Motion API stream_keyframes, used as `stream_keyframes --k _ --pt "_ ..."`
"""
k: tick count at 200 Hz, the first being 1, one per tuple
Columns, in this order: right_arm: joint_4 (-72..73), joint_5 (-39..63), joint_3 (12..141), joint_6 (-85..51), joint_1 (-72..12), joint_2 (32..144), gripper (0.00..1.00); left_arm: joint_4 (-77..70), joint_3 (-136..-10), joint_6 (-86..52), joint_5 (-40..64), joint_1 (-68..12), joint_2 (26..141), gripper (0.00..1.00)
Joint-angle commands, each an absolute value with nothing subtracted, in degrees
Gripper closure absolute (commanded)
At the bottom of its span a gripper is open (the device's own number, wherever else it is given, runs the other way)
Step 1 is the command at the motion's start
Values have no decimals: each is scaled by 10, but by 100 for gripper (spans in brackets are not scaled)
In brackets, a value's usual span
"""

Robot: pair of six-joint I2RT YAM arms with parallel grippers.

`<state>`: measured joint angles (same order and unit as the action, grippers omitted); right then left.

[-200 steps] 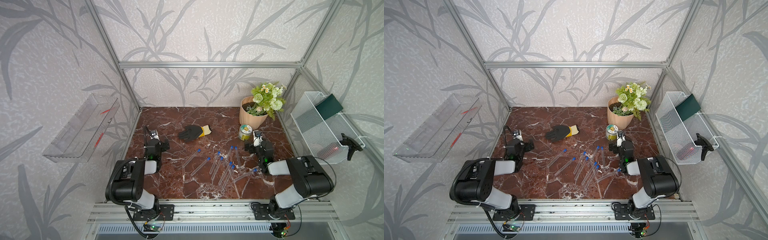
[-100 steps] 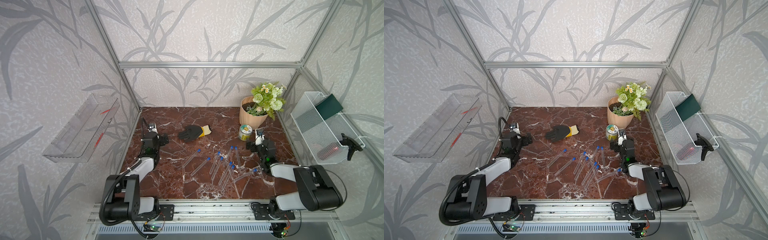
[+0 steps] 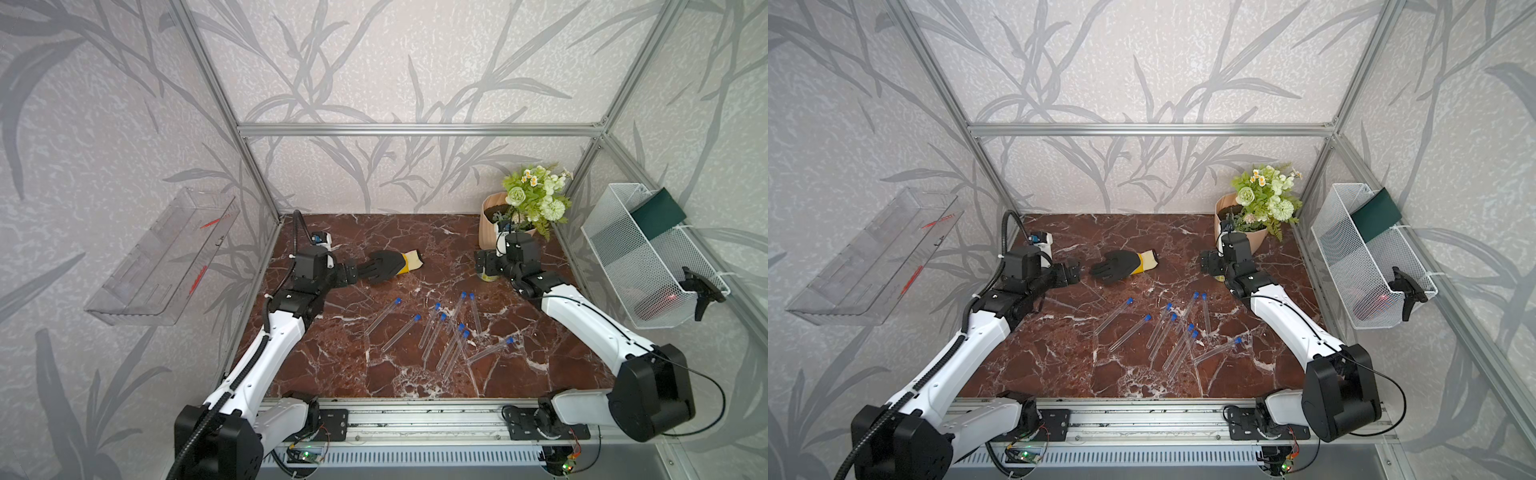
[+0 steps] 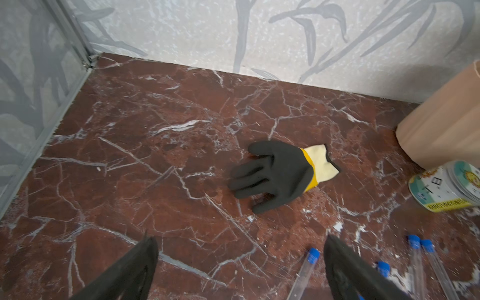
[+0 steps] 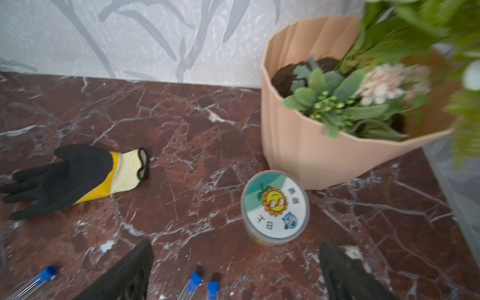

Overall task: Remove stoppers from test tubes
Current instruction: Pick up the test tube at the center of the board.

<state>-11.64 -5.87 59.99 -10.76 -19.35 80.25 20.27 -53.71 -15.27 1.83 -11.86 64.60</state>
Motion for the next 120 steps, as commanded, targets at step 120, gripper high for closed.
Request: stream_keyframes --k 120 --pt "-305 127 653 -225 -242 874 1 493 -673 -128 44 -270 839 1"
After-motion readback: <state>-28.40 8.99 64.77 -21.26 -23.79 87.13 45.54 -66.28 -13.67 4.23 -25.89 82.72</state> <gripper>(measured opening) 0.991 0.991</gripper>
